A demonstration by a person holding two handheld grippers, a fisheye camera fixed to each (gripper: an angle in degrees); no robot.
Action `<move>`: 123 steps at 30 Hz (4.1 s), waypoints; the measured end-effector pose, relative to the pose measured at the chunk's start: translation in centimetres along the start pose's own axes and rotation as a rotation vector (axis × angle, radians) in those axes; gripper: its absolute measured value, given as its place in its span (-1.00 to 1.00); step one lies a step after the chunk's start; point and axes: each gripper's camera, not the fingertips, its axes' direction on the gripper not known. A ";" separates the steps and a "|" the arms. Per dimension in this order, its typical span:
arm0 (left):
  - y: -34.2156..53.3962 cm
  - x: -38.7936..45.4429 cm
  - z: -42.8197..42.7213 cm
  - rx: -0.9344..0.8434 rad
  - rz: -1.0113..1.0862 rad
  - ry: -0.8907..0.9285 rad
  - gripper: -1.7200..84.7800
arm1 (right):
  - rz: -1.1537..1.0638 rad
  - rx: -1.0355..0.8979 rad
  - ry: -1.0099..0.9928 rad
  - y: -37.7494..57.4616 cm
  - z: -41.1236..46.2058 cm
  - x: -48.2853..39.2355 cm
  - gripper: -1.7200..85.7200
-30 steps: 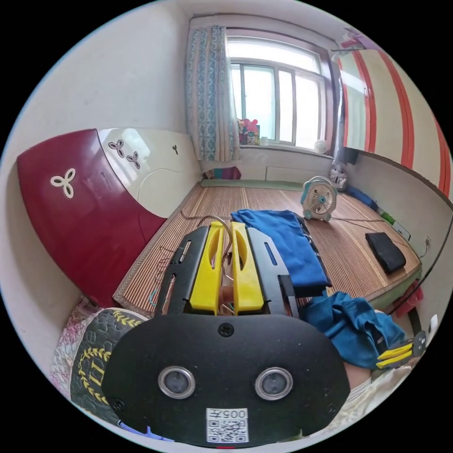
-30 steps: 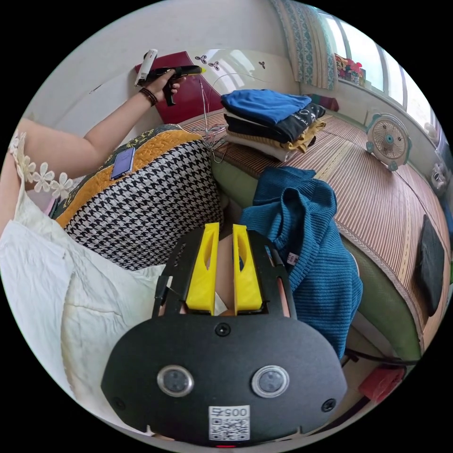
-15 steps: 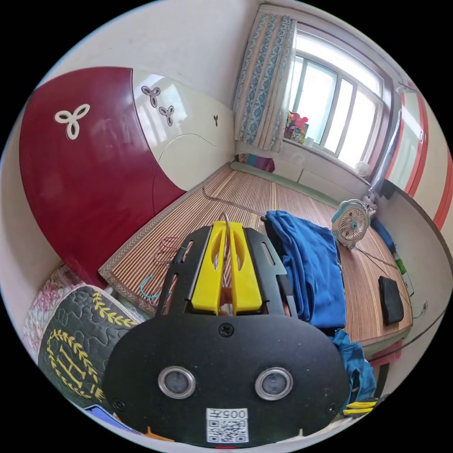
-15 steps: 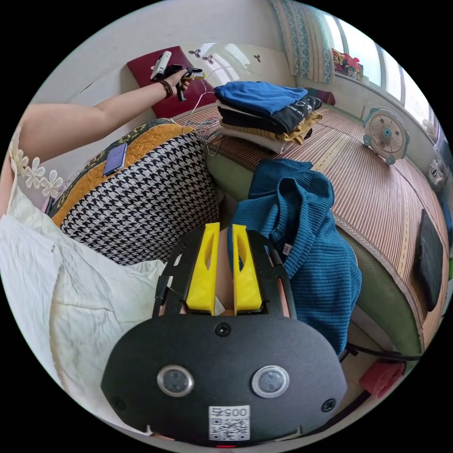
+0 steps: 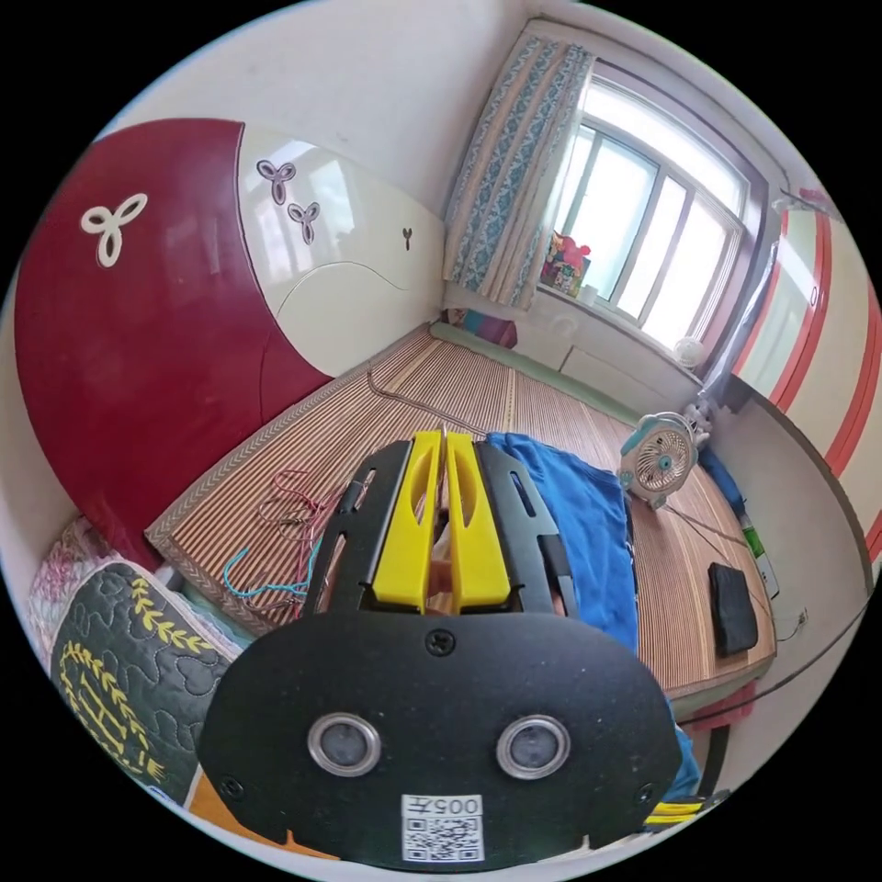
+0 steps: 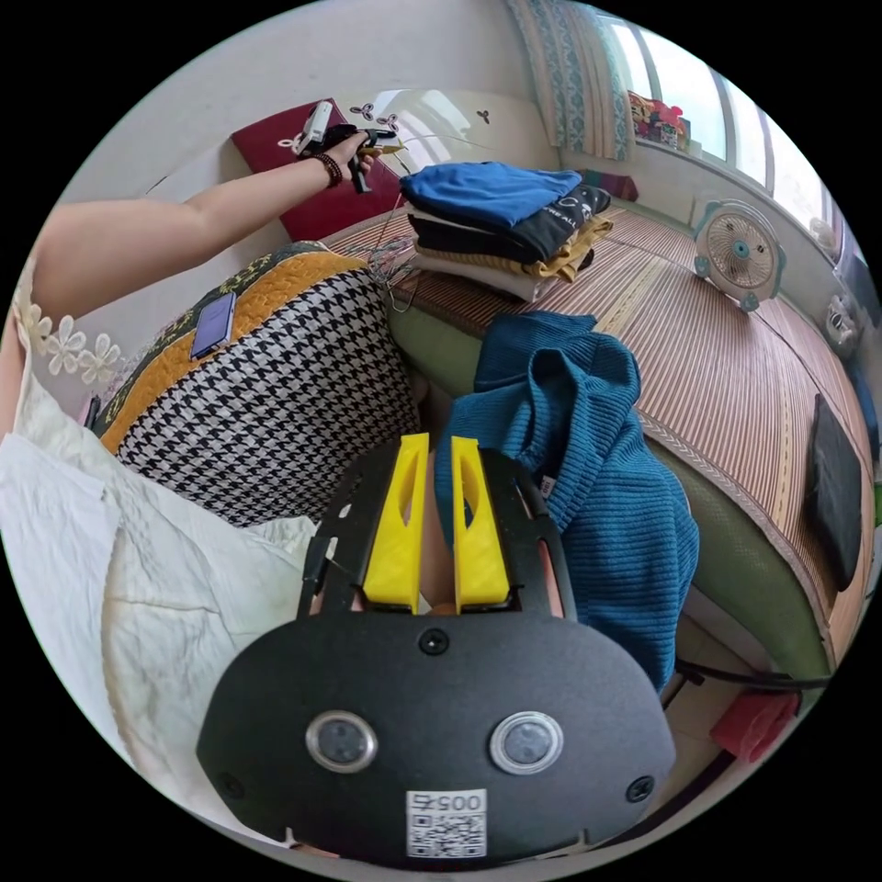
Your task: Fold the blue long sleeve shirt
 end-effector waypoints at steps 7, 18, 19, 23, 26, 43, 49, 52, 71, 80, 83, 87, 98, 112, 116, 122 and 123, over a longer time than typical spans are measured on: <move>1.7 -1.2 1.0 0.026 -0.009 -0.163 -0.97 | 0.021 -0.007 0.013 1.1 0.9 -0.2 -0.88; 11.0 7.4 -3.0 0.033 0.357 -0.105 -0.92 | 0.010 0.059 0.122 3.7 0.6 -0.8 -0.90; 12.9 9.0 -3.4 0.025 0.406 -0.057 -0.90 | 0.013 0.069 0.154 4.2 0.1 -0.8 -0.90; 18.9 14.1 -3.2 -0.057 0.527 0.106 -0.84 | 0.035 0.072 0.257 6.1 -2.1 0.0 -0.88; 24.1 17.9 -1.5 -0.143 0.596 0.232 -0.81 | 0.044 0.038 0.293 7.9 -3.9 0.7 -0.87; 34.9 29.0 8.2 -0.366 0.768 0.335 -0.77 | -0.091 -0.247 0.205 18.9 4.4 -7.6 -0.89; 36.3 30.5 9.2 -0.373 0.771 0.313 -0.77 | 0.044 -0.049 0.368 20.7 -0.6 -6.3 -0.99; 36.8 31.6 9.6 -0.369 0.773 0.301 -0.77 | 0.223 0.100 0.529 22.7 -4.4 -4.3 -0.99; 42.6 45.6 18.6 -0.479 0.949 0.359 -0.76 | 0.563 0.095 0.671 33.8 3.4 -2.7 -0.99; 48.4 48.5 18.9 -0.564 1.093 0.342 -0.80 | 0.529 0.058 0.660 37.8 8.5 -3.8 -0.99; 49.2 48.1 17.0 -0.562 1.082 0.317 -0.89 | 0.538 0.068 0.652 39.6 9.4 -4.4 -0.99; 49.3 46.2 11.2 -0.418 1.029 0.330 -0.93 | 0.538 0.087 0.671 42.0 10.5 -5.7 -0.99; 42.7 34.4 -12.7 0.070 0.689 0.428 -0.95 | 0.411 0.256 0.852 48.2 9.1 -11.5 -0.99; 39.6 24.9 -48.3 0.749 0.375 0.432 -0.96 | 0.186 0.956 1.240 48.9 -7.3 -26.3 -0.99; 39.6 24.6 -54.6 0.821 0.350 0.458 -0.96 | 0.177 1.117 1.319 51.2 -11.4 -30.6 -1.00; 40.5 23.0 -61.1 0.899 0.297 0.511 -0.96 | 0.155 1.275 1.282 55.1 -15.1 -33.7 -1.00; 40.7 22.6 -61.8 0.911 0.289 0.515 -0.96 | 0.152 1.281 1.287 55.3 -15.2 -33.9 -1.00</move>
